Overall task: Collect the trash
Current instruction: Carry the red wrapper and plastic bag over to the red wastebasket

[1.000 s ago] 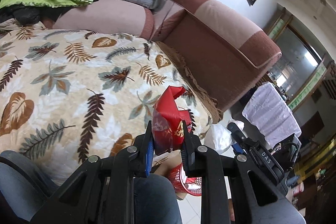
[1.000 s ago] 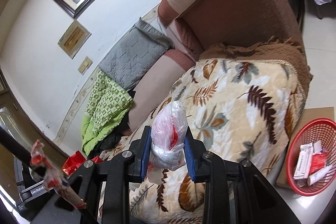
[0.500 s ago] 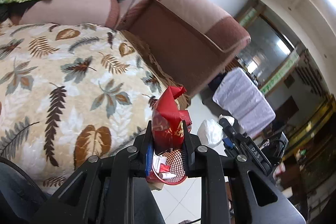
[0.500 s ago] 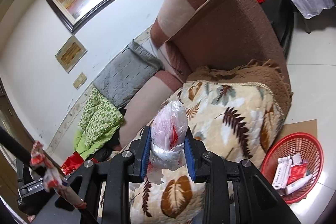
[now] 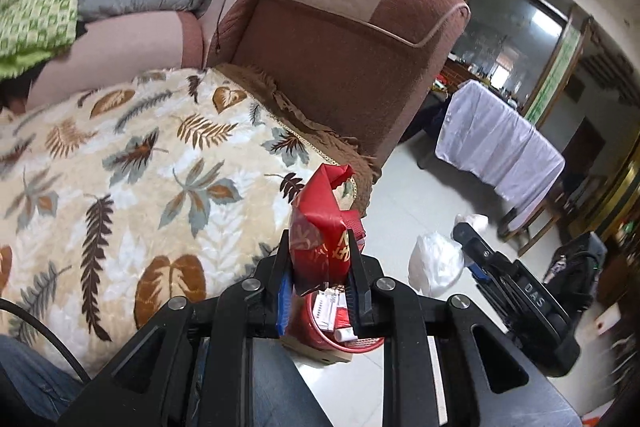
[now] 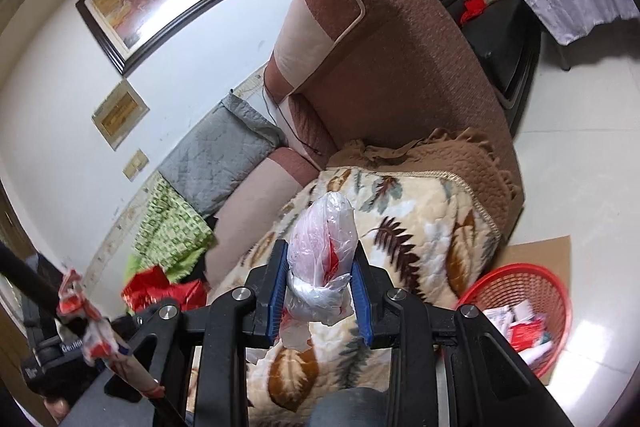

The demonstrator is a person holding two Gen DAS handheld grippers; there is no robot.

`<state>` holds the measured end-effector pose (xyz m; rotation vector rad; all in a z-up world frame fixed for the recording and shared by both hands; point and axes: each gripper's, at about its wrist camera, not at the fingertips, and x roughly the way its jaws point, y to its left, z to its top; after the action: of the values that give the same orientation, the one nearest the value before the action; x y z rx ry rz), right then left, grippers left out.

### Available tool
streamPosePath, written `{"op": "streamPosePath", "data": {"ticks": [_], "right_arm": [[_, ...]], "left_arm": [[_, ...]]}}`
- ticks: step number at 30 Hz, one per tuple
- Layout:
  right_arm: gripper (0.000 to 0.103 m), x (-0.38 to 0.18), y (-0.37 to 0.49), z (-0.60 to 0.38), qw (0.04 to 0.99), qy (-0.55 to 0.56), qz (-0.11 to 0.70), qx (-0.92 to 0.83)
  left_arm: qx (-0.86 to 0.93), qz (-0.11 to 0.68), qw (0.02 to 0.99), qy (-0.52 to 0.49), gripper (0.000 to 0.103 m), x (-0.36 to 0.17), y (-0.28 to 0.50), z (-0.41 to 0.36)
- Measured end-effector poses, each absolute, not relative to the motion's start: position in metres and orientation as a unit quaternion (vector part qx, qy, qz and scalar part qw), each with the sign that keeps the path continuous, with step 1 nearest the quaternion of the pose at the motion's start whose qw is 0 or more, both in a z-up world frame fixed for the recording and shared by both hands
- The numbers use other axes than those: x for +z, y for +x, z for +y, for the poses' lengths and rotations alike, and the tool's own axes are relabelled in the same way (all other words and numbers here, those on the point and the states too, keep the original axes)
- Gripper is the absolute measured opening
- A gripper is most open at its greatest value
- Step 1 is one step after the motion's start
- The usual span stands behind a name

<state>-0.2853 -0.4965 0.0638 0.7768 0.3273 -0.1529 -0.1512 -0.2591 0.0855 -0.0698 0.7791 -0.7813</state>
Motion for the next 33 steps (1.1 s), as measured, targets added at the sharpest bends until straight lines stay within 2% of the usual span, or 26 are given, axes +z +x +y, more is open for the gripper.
{"op": "streamPosePath", "data": {"ticks": [7,19,33], "right_arm": [[0.032,0.063,-0.299,-0.503,0.916,0.337,0.189,-0.110],[0.032,0.031,-0.303,-0.525,0.897,0.348,0.227,-0.149],[0.032,-0.017,-0.299,-0.555,0.863,0.355,0.285,-0.218]], "left_arm": [[-0.377,0.367,0.851,0.005,0.021,0.076,-0.160,-0.297],[-0.385,0.385,0.837,0.050,0.021,0.047,-0.167,-0.341],[-0.413,0.446,0.791,0.075,0.021,-0.014,-0.156,-0.398]]}}
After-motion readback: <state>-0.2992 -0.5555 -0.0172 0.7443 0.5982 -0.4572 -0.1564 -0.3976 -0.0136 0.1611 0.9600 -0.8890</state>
